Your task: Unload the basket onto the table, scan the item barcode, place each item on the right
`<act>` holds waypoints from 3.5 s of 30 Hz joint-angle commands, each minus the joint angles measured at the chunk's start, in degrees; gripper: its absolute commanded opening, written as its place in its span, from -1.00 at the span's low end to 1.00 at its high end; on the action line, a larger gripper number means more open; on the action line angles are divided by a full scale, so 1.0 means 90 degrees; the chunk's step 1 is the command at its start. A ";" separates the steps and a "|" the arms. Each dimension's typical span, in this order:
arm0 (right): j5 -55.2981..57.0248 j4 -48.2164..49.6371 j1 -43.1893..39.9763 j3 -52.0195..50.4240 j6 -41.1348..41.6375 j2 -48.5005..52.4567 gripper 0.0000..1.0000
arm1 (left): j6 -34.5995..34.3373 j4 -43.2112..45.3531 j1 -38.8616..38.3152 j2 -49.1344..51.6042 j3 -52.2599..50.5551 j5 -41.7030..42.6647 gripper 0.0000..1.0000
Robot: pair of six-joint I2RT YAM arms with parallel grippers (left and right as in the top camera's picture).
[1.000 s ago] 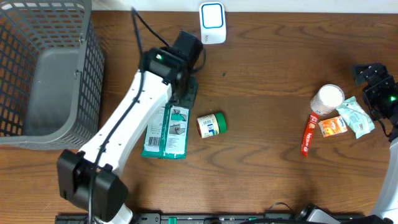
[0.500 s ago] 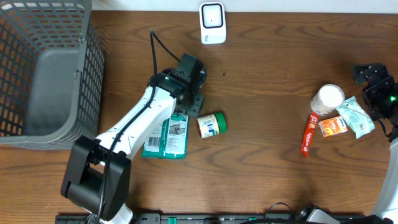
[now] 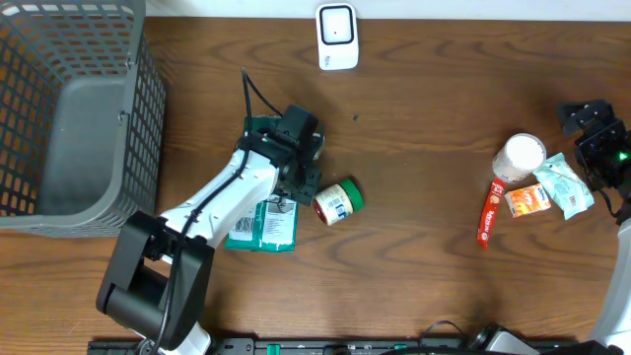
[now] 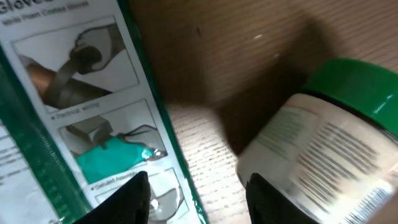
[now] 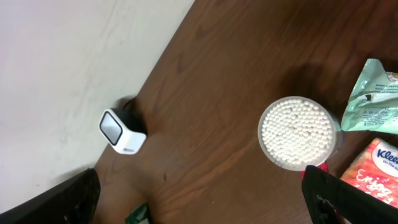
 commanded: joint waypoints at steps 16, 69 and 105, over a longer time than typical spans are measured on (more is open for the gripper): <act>-0.0002 -0.0005 -0.0039 0.0085 0.0039 -0.0046 0.98 | -0.0678 0.0374 -0.0221 0.0051 -0.0289 0.0719 -0.04; 0.1872 -0.0126 0.6756 0.0070 0.1290 0.2652 0.97 | -0.1156 0.0238 0.0260 0.0049 -0.0287 -0.0119 0.03; 0.2890 0.0585 0.7546 0.0070 0.2166 0.3633 0.60 | -0.1156 -0.0051 0.0260 0.0046 -0.0287 -0.0372 0.06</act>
